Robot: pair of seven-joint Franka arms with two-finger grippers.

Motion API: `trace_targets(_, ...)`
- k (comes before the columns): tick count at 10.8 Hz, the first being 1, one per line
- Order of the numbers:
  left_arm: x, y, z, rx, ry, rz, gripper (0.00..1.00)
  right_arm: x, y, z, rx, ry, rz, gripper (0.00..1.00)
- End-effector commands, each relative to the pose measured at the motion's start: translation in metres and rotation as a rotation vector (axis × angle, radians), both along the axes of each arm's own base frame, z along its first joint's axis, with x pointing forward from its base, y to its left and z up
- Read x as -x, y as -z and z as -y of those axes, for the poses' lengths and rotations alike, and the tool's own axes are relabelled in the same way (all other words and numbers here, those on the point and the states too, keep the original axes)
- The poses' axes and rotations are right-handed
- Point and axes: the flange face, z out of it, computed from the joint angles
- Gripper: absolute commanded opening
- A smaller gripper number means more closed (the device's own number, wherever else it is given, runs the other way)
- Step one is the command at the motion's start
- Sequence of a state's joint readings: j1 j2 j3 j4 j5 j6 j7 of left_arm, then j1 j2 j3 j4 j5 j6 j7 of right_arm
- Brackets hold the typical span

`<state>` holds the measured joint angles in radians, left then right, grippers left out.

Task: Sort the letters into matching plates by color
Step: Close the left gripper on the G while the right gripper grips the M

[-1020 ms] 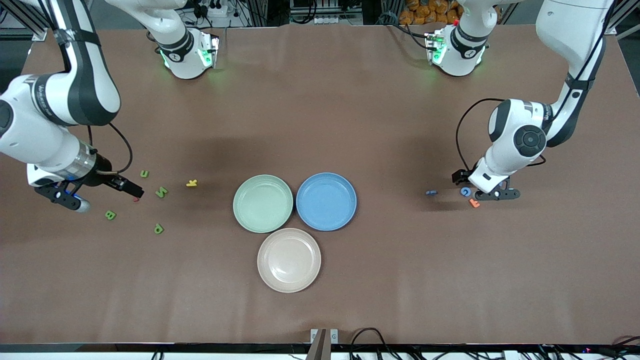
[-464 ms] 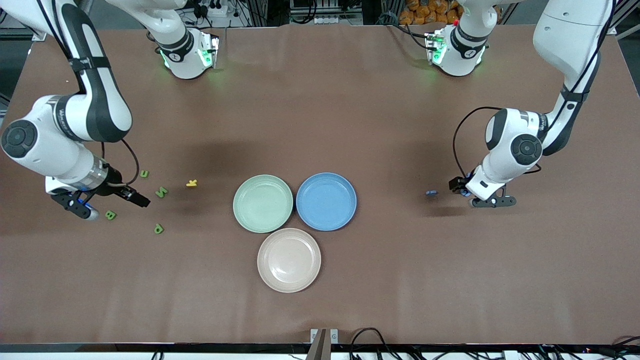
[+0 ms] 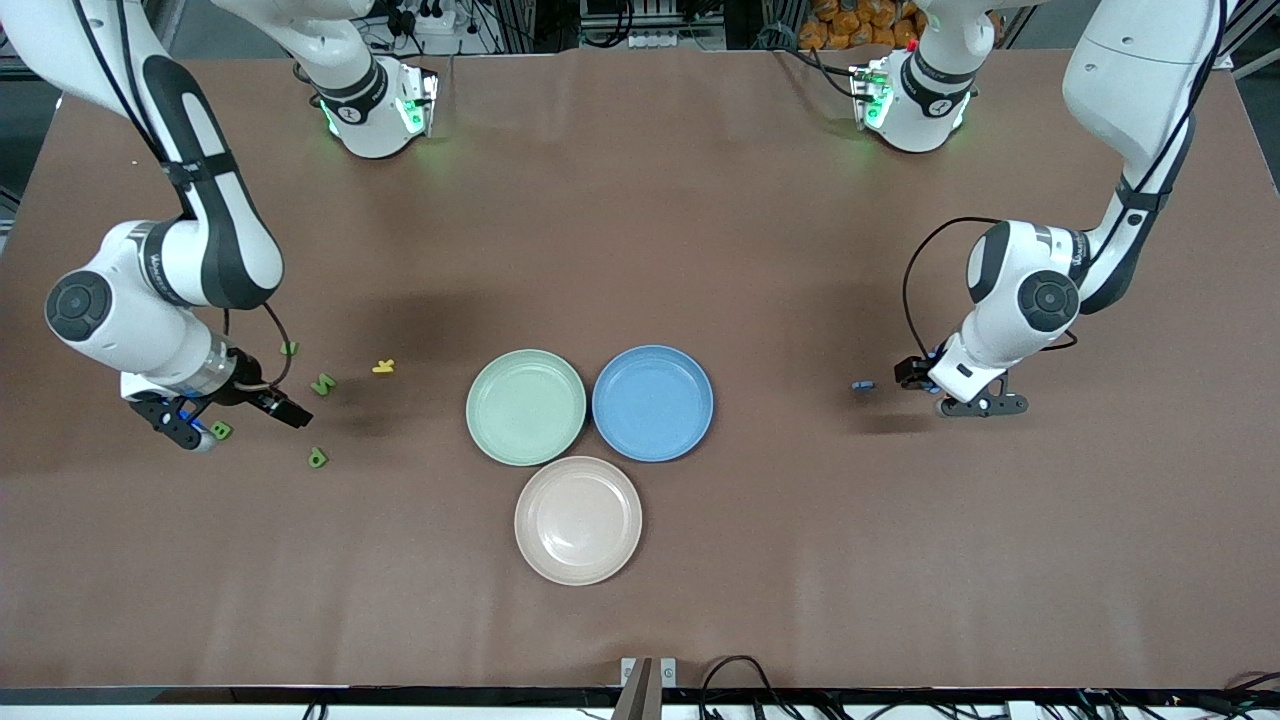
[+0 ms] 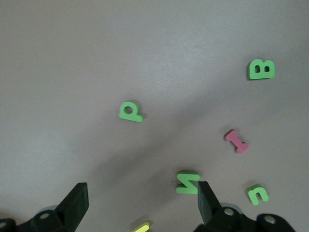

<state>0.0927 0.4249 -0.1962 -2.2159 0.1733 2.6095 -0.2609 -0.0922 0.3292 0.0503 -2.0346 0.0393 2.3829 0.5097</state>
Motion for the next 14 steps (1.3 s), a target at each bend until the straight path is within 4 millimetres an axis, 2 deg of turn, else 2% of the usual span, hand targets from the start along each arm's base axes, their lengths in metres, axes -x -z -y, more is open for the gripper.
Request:
trace_targets(1,0.001,0.007,-0.001,-0.002,-0.011,0.022,1.0,0.011,0.022,0.015,-0.014,0.058,-0.01,1.0)
trace_targets(5,0.001,0.01,-0.009,-0.002,-0.024,0.019,1.0,0.028,0.055,0.021,-0.01,0.073,-0.001,1.0)
trace_targets(6,0.001,0.011,-0.012,-0.001,-0.028,0.019,0.9,0.032,0.059,0.023,-0.01,0.078,-0.006,1.0)
trace_targets(7,0.001,0.011,-0.011,-0.001,-0.027,0.019,0.47,0.034,0.061,0.024,-0.01,0.08,-0.01,1.0)
trace_targets(8,0.002,0.012,-0.012,-0.001,-0.028,0.016,0.09,0.039,0.066,0.028,-0.009,0.088,-0.012,1.0)
trace_targets(9,0.003,0.012,-0.014,-0.002,-0.031,0.014,0.0,0.044,0.072,0.027,-0.008,0.088,-0.012,1.0)
trace_targets(14,0.001,0.006,-0.01,-0.003,-0.022,0.028,0.0,0.052,0.091,0.025,-0.009,0.088,-0.031,1.0)
